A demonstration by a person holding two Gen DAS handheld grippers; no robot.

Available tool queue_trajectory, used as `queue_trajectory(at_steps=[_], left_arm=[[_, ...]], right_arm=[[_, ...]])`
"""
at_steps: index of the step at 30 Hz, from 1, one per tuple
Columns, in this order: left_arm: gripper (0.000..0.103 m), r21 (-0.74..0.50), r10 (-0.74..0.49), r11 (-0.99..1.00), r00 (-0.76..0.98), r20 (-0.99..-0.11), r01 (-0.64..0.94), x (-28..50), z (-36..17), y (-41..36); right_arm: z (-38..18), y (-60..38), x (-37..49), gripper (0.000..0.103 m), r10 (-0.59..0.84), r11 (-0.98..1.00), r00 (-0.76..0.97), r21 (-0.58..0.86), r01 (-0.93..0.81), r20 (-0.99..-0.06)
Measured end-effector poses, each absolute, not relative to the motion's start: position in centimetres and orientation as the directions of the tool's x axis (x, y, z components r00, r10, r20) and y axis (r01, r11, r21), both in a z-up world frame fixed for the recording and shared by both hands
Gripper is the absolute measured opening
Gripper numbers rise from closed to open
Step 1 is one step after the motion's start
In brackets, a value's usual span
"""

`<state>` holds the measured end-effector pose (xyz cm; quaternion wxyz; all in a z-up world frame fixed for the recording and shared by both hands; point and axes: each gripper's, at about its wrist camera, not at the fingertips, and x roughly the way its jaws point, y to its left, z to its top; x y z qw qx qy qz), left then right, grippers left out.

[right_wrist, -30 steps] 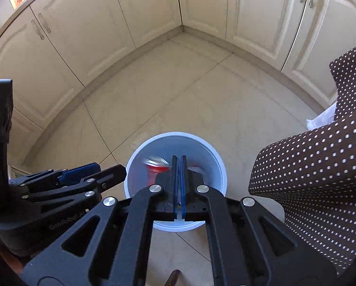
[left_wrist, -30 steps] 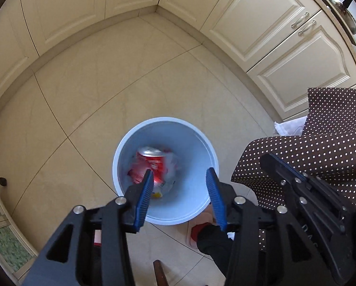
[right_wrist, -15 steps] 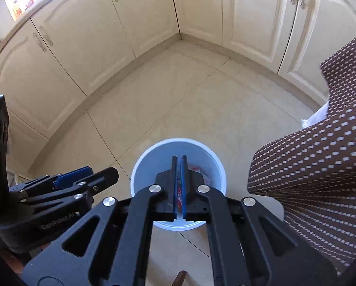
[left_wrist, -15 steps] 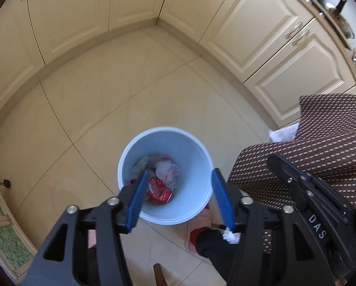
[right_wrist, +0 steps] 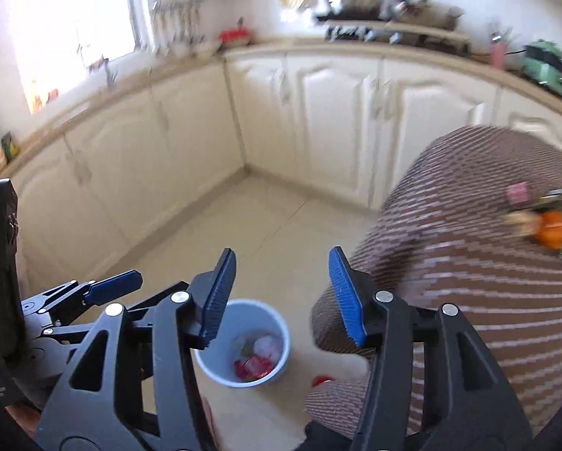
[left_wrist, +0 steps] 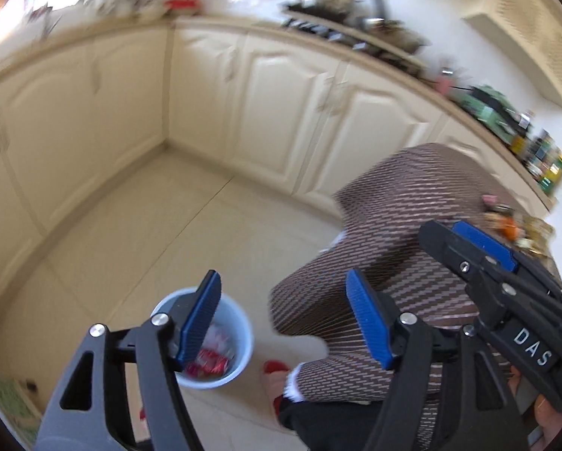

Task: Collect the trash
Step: 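Move both open tools back over the table toward the gold chip bag, then grasp the gold chip bag with the right tool while the left tool grasps a dark snack wrapper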

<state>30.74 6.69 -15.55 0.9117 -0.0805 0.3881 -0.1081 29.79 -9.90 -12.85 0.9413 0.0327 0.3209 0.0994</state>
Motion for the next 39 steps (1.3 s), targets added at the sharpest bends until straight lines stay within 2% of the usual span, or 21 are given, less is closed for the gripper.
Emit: queue_trajectory(at_steps=[6,10,13,17,21,27,31,37,39], left_arm=[[0.072,-0.162,-0.371,0.921,0.670,-0.643,0.354,28.9,-10.6,-4.0],[0.072,-0.107,-0.446,0.861,0.635,-0.631,0.498,27.8,-8.7,-10.8],[0.072,-0.009,-0.442,0.824,0.632,-0.637,0.567,27.7,-8.5,-16.0],[0.072,0.097,-0.410,0.790,0.639,-0.651,0.606,28.8,-9.0,-20.5],[0.072,0.074,-0.373,0.820,0.628,-0.683,0.568,32.5,-9.7,-21.3],[0.072,0.002,-0.344,0.869,0.606,-0.717,0.495,37.2,-10.4,-20.6],[0.072,-0.114,-0.381,0.881,0.547,-0.746,0.458,40.1,-11.5,-20.3],[0.071,-0.173,-0.400,0.882,0.502,-0.767,0.438,42.1,-13.1,-21.2],[0.061,-0.217,-0.427,0.873,0.469,-0.773,0.437,42.7,-13.7,-21.3]], right_arm=[[-8.5,-19.2,24.6,0.059,0.085,0.994,0.851,0.108,-0.034,-0.519],[-7.0,-27.4,21.7,0.061,-0.047,0.986,0.875,0.118,0.118,-0.483],[-7.1,-33.5,20.0,0.063,-0.144,0.962,0.864,0.134,0.236,-0.483],[-8.0,-39.1,19.2,0.065,-0.198,0.928,0.836,0.177,0.328,-0.512],[-9.7,-43.8,20.4,0.066,-0.216,0.898,0.800,0.207,0.387,-0.560],[-11.6,-47.9,23.7,0.070,-0.155,0.867,0.767,0.286,0.407,-0.622],[-12.2,-49.2,25.5,0.070,-0.137,0.854,0.749,0.306,0.421,-0.648],[-13.0,-49.9,27.6,0.071,-0.106,0.842,0.726,0.327,0.430,-0.680],[-13.7,-50.0,28.3,0.071,-0.081,0.836,0.713,0.342,0.429,-0.696]])
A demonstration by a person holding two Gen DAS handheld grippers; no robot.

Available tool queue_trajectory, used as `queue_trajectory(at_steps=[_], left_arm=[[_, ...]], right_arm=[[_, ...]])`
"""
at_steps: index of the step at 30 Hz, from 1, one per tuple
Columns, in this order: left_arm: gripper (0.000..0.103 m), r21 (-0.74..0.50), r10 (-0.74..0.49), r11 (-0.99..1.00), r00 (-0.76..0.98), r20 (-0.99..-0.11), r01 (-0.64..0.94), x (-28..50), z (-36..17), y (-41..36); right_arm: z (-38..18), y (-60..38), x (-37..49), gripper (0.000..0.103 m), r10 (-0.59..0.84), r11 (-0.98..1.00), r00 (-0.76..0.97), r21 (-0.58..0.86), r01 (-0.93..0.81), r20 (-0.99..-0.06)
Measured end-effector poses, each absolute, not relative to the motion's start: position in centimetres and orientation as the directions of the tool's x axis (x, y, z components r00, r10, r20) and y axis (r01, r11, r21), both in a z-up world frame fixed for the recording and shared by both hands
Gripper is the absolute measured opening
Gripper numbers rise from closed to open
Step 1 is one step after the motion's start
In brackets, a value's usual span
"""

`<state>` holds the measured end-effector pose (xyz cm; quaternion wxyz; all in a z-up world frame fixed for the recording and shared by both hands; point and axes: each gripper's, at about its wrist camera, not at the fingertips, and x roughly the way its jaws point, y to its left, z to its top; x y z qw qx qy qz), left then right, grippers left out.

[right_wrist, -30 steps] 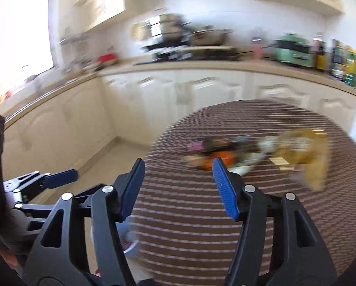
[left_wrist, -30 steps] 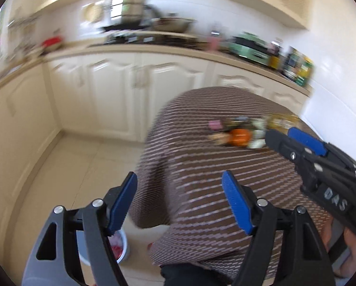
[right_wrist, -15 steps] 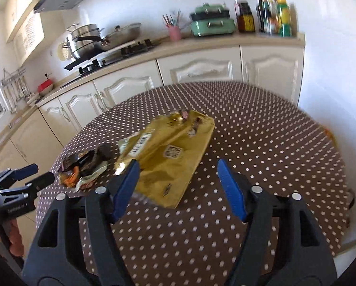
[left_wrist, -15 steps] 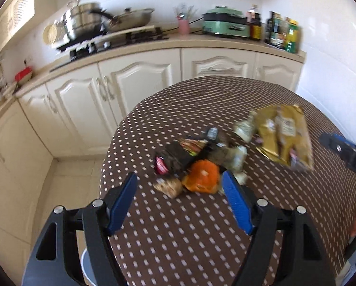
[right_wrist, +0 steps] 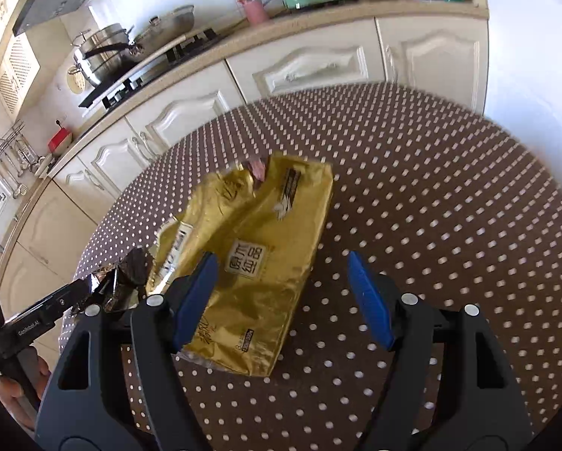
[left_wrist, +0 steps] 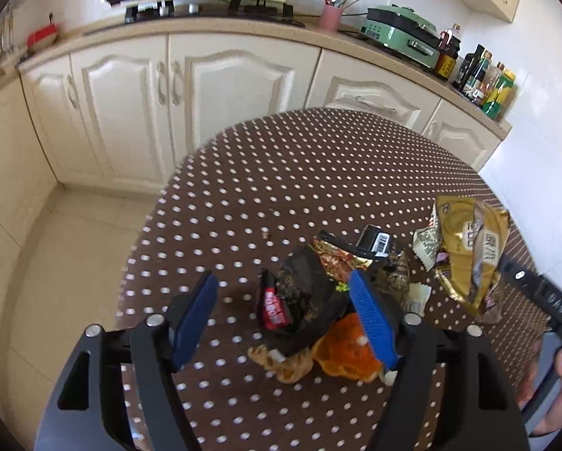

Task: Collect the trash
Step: 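Grasp the gold chip bag with the right tool while the left tool grasps a dark snack wrapper, then carry the gold bag and dark wrapper over the bucket and open both tools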

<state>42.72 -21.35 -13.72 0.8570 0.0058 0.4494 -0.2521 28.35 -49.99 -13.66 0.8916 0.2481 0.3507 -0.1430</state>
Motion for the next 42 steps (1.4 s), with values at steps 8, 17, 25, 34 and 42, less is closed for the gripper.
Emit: queue_trajectory(at_steps=[8,17,25,34,42], left_arm=[[0.013,-0.262,-0.466,0.856,0.445,-0.765,0.446,43.2,-14.2,-21.9],[0.012,-0.282,-0.499,0.846,0.484,-0.719,0.453,41.5,-12.6,-20.9],[0.011,-0.315,-0.558,0.818,0.532,-0.636,0.482,38.3,-8.4,-18.6],[0.012,-0.334,-0.611,0.784,0.559,-0.560,0.523,34.0,-4.9,-16.1],[0.012,-0.358,-0.582,0.813,0.623,-0.522,0.459,32.3,-3.8,-8.9]], right_arm=[[-14.4,-48.9,30.1,0.020,-0.022,0.873,0.694,0.325,0.365,-0.720],[-12.7,-47.8,28.6,0.002,-0.063,0.896,0.771,0.304,0.323,-0.634],[-8.9,-45.6,26.1,0.002,-0.093,0.913,0.834,0.288,0.290,-0.544],[-3.7,-40.4,23.9,0.002,-0.083,0.950,0.885,0.233,0.210,-0.459],[-1.0,-32.4,23.9,0.002,0.020,0.978,0.911,0.197,0.067,-0.412]])
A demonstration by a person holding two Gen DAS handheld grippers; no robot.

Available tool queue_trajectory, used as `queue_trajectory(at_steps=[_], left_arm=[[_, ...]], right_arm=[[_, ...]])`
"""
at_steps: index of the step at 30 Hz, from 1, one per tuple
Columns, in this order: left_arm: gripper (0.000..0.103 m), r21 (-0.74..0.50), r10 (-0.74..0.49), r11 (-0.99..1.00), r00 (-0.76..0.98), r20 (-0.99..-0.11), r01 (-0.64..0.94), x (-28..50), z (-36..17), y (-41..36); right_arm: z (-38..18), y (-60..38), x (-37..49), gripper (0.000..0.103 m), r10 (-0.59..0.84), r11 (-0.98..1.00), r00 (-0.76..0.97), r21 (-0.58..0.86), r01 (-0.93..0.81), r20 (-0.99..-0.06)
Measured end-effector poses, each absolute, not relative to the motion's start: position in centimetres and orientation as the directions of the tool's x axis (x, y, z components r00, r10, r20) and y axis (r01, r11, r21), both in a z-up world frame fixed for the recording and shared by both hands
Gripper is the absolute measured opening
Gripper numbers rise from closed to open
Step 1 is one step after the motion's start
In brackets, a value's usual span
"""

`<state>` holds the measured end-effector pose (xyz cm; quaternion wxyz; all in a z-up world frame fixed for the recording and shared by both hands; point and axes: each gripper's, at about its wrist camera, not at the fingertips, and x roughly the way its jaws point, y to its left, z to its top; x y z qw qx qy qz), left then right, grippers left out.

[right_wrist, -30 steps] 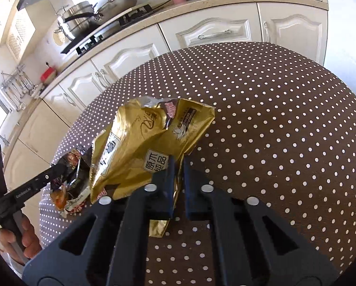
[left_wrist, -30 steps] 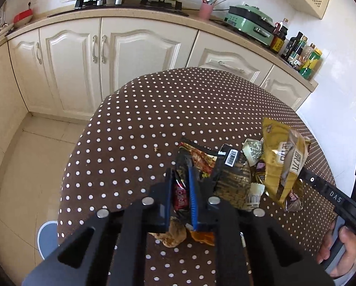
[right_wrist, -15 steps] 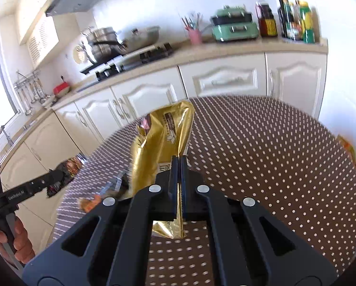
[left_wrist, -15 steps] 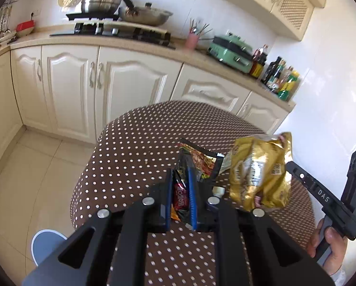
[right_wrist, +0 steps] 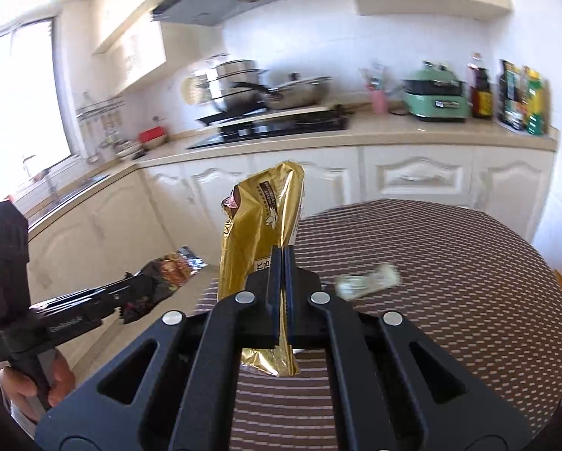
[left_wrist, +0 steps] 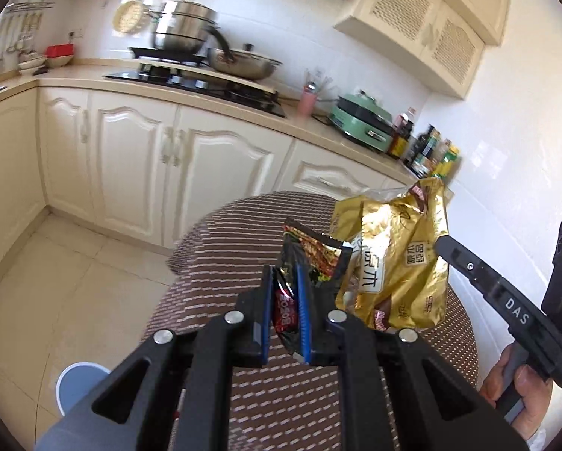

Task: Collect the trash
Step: 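Carry the gold bag and dark wrapper over the bucket and open both tools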

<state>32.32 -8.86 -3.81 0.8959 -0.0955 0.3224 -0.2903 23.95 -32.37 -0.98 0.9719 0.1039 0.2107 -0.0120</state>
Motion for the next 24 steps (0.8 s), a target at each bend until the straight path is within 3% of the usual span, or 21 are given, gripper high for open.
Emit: queue_trajectory(at_steps=[6,11,24], left_arm=[[0.012,-0.370,-0.508,0.859,0.679,-0.530,0.353,31.9,-5.5,-0.7],[0.012,-0.373,-0.407,0.903,0.700,-0.587,0.211,32.2,-9.7,7.2],[0.011,-0.362,-0.242,0.923,0.540,-0.806,-0.128,35.5,-28.5,20.5]], right_arm=[[-2.3,-22.7,26.7,0.002,0.153,0.981,0.881,0.179,-0.080,-0.447],[-5.7,-15.2,29.5,0.002,0.247,0.967,0.824,0.188,-0.174,-0.510],[-23.5,0.6,37.2,0.002,0.333,0.936,0.541,0.201,-0.289,-0.772]])
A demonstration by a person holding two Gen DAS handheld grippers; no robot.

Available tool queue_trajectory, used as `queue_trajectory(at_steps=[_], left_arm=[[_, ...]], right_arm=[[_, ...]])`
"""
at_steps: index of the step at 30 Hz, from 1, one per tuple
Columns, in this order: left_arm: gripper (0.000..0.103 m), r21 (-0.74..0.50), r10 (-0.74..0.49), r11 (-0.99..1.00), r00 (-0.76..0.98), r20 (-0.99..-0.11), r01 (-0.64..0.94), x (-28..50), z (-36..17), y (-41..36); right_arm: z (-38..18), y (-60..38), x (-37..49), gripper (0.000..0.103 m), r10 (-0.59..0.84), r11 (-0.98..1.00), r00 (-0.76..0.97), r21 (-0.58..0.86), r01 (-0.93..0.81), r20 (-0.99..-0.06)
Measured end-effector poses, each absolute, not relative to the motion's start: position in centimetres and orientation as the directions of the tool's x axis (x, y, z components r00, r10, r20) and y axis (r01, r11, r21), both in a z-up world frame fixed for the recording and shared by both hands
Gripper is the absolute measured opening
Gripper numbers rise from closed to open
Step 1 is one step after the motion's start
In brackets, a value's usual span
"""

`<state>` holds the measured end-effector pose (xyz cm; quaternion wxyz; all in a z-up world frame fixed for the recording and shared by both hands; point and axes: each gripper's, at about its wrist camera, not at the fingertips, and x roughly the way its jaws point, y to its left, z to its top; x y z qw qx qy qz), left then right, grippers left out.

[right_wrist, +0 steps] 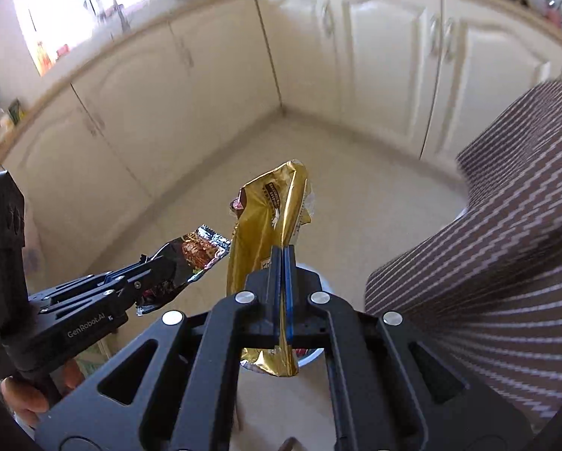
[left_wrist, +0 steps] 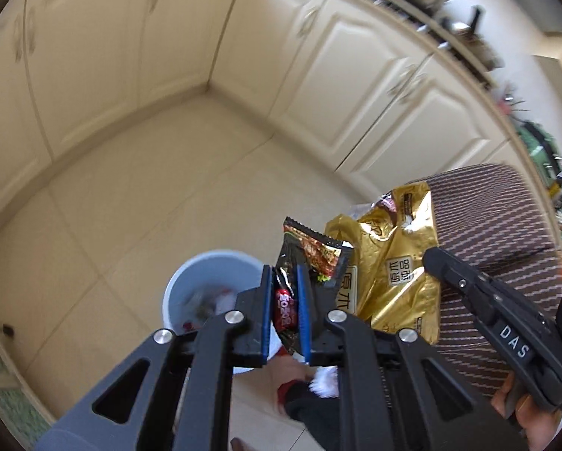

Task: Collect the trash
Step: 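Carry the gold bag and dark wrapper over the bucket and open both tools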

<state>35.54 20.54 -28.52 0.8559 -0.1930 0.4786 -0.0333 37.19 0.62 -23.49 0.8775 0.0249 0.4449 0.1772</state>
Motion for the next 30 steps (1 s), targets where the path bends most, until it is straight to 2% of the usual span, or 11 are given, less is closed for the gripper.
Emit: queue_trajectory(at_steps=[4,10,15,17,18,30], left_arm=[[0.012,-0.357,-0.237,0.919,0.484,-0.842,-0.170,36.9,-33.2,21.5],[0.013,-0.368,-0.263,0.910,0.419,-0.869,-0.191,38.8,-38.8,21.2],[0.028,-0.396,-0.289,0.892,0.399,-0.870,-0.217,39.8,-40.5,21.4],[0.041,-0.379,-0.273,0.899,0.396,-0.877,-0.219,39.8,-40.9,21.4],[0.042,-0.374,-0.268,0.900,0.395,-0.879,-0.223,39.7,-41.1,21.5],[0.043,-0.362,-0.263,0.901,0.364,-0.894,-0.239,39.6,-42.2,21.9]], right_arm=[[-28.7,3.2,39.5,0.002,0.310,0.940,0.466,0.195,-0.280,-0.828],[-33.5,4.2,41.4,0.002,0.270,0.949,0.400,0.172,-0.264,-0.876],[-36.7,4.8,42.5,0.002,0.252,0.955,0.361,0.171,-0.242,-0.898],[-37.6,5.0,42.7,0.002,0.248,0.957,0.349,0.172,-0.235,-0.904],[-38.0,5.1,42.6,0.002,0.247,0.957,0.344,0.172,-0.234,-0.906],[-39.7,5.6,43.8,0.002,0.257,0.956,0.321,0.192,-0.222,-0.912]])
